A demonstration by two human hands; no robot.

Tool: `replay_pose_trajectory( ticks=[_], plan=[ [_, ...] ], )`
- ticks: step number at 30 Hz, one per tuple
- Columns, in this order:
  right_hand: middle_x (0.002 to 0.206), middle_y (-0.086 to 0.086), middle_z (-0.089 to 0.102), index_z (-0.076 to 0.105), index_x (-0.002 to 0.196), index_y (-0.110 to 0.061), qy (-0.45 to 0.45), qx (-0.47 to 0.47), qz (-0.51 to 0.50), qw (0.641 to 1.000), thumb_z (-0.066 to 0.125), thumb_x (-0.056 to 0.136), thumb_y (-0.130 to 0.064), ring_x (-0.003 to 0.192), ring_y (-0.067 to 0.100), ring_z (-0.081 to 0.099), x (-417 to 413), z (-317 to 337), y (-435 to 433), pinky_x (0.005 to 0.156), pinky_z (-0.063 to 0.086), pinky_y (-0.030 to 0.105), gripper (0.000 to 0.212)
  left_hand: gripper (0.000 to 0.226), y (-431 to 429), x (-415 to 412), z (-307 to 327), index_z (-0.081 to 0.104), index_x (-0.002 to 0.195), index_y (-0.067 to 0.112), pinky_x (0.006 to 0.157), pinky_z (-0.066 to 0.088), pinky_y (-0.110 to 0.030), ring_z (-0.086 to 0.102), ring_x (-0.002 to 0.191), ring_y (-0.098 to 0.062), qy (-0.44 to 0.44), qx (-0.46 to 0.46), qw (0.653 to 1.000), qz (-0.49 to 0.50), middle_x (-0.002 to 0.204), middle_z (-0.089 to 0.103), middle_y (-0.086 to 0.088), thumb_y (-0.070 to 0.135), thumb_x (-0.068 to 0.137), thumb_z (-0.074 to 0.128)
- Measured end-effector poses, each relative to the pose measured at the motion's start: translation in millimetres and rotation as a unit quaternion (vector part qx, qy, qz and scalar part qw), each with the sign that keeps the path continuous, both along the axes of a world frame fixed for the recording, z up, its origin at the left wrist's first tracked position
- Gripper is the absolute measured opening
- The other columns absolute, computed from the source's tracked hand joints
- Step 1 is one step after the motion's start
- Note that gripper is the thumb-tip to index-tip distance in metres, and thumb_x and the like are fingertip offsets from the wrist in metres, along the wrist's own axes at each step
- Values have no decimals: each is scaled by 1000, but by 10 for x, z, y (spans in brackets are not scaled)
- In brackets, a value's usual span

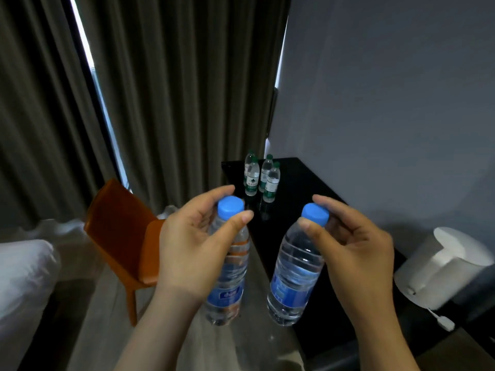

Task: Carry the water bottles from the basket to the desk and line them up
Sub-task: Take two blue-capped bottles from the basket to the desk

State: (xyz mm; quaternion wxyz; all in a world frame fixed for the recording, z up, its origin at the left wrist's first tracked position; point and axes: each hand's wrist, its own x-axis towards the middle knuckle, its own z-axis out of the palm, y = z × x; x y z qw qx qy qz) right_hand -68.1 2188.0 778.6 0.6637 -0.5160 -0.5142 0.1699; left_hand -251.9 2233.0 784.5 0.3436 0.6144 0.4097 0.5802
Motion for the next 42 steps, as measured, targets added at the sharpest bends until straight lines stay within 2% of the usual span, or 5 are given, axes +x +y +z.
replay_pose_trajectory(
  ticks=[11, 18, 22, 33, 42],
  plan=[
    [100, -13, 73, 69, 100, -39, -1, -71, -2, 997, 80, 69, -23, 92, 3, 69, 508, -337, 1205, 81, 57, 21, 36, 42, 1263, 426, -345, 66, 105, 38, 87, 57, -39, 69, 96, -9, 50, -35, 998, -14, 100, 74, 6, 43, 64, 73],
    [98, -18, 73, 71, 100, -36, 5, -95, 9, 995, 83, 69, -16, 93, 0, 69, 935, -561, 1913, 79, 54, 13, 39, 49, 1937, 735, -538, 64, 121, 23, 78, 44, 1, 61, 92, 10, 231, 11, 973, 15, 110, 66, 16, 38, 76, 71],
    [94, -19, 74, 71, 98, -41, 4, -117, 5, 993, 83, 68, -18, 92, -1, 69, 1129, -668, 2168, 76, 54, 14, 40, 47, 2262, 904, -678, 64, 121, 24, 68, 41, 3, 55, 91, 9, 287, 1, 958, 8, 106, 70, 11, 37, 77, 72],
    [99, -23, 71, 72, 101, -38, -11, -181, -39, 983, 83, 69, -19, 94, -5, 66, 1411, -1001, 2994, 81, 51, 8, 39, 44, 3405, 1171, -1067, 64, 121, 16, 88, 55, -34, 65, 101, -7, 212, -84, 969, -91, 106, 71, 5, 25, 78, 74],
    [102, -23, 71, 70, 103, -40, -19, -217, -92, 972, 81, 71, -11, 97, -3, 67, 1375, -1236, 3802, 82, 50, 9, 44, 52, 4688, 1347, -1411, 62, 123, 16, 70, 46, -2, 62, 95, -2, 225, -118, 956, -147, 114, 69, 2, 20, 74, 79]
  ],
)
